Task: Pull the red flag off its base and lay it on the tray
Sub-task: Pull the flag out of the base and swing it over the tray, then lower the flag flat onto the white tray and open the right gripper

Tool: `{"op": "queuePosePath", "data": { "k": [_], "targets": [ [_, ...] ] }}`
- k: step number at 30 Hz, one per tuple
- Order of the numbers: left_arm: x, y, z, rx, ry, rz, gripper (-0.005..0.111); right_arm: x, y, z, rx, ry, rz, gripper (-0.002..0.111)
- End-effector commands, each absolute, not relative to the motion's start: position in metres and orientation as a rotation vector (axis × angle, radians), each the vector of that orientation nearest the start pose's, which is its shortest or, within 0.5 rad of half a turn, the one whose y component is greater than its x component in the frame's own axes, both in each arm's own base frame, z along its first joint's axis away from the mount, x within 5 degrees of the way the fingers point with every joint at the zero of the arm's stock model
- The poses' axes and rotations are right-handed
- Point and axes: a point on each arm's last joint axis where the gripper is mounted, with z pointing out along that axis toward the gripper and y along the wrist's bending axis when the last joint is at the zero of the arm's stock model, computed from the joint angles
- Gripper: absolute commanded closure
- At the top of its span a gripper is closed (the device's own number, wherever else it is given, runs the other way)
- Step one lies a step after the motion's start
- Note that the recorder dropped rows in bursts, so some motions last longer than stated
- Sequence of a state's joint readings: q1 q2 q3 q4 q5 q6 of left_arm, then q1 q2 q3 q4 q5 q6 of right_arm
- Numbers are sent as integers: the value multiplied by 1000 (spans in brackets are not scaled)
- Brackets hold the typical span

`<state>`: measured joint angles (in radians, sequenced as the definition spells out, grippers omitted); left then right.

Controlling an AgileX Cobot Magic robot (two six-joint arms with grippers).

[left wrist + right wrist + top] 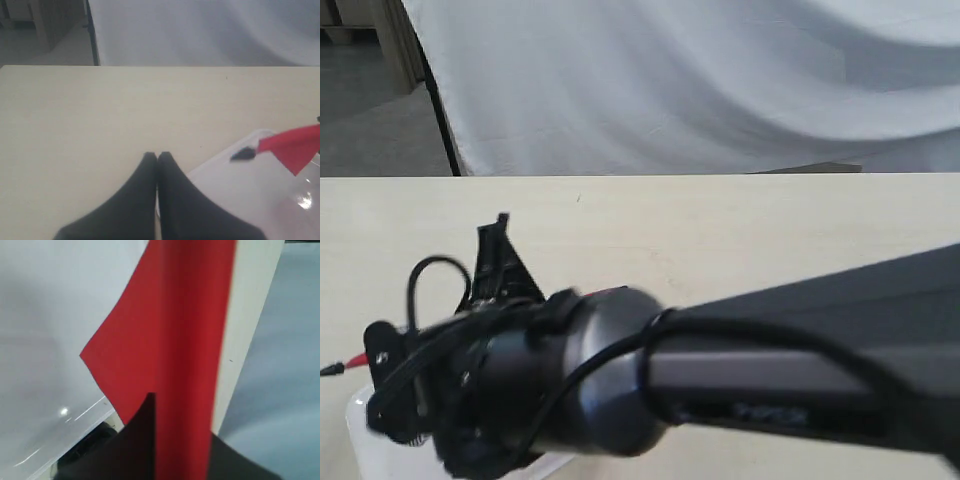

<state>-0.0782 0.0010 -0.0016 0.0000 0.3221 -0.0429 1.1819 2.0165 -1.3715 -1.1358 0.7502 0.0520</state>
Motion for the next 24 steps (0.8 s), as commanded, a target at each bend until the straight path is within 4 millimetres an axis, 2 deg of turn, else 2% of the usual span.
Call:
{"op": "queuePosePath", "data": {
  "k": [1, 5, 13, 15, 16, 18, 20, 21, 22, 24],
  "targets": [
    [54, -4, 184, 37, 1806, -88, 107, 216, 381, 161, -1986, 1248, -904, 109],
    [54, -4, 184, 37, 1806, -88, 107, 216, 383, 141, -2034, 1234, -923, 109],
    [54, -4, 184, 37, 1806, -88, 107, 217, 383, 132, -2041, 1248, -917, 107],
    [54, -4, 184, 37, 1806, -88, 107, 217, 383, 132, -2041, 1248, -917, 99],
    [54, -4, 184, 37, 1806, -88, 107, 217, 383, 132, -2041, 1253, -915, 91],
    [54, -4, 184, 37, 1806, -88, 107, 216, 382, 131, -2040, 1289, -897, 68],
    [54, -4, 184, 37, 1806, -88, 107, 215, 381, 129, -2040, 1324, -879, 41],
    [54, -4, 184, 37, 1806, -88, 107, 214, 381, 129, -2039, 1336, -875, 33],
    [54, -4, 184, 37, 1806, -88, 107, 214, 380, 129, -2033, 1346, -880, 29],
    [54, -4, 184, 37, 1806, -88, 107, 214, 378, 130, -2022, 1365, -912, 32]
  ]
}}
